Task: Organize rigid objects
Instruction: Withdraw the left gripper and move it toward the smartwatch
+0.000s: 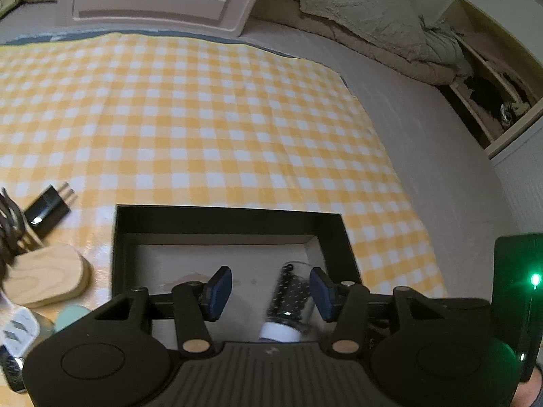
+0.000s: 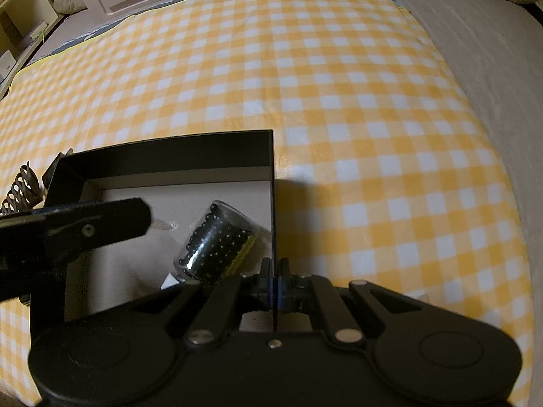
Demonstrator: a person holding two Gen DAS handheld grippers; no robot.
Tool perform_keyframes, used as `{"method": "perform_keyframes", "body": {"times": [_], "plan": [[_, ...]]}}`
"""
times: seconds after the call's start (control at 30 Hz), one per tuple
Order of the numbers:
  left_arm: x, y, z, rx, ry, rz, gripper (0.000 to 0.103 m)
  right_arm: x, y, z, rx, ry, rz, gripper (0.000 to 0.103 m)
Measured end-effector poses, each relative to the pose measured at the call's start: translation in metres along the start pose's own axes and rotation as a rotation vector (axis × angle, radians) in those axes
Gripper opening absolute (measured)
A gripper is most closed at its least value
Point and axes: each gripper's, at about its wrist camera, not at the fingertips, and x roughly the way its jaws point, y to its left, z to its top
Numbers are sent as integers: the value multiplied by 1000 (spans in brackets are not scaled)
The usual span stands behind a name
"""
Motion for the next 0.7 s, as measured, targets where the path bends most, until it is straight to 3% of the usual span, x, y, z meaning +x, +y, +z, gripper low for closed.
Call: {"method": "perform_keyframes", "body": {"times": [0.33, 0.7], "plan": [[-39, 15, -2, 75, -63, 123, 70, 0, 1, 3, -6, -2, -6, 3], [-83, 40, -16, 121, -111, 237, 99, 0, 3, 4, -5, -4, -3, 3]]}}
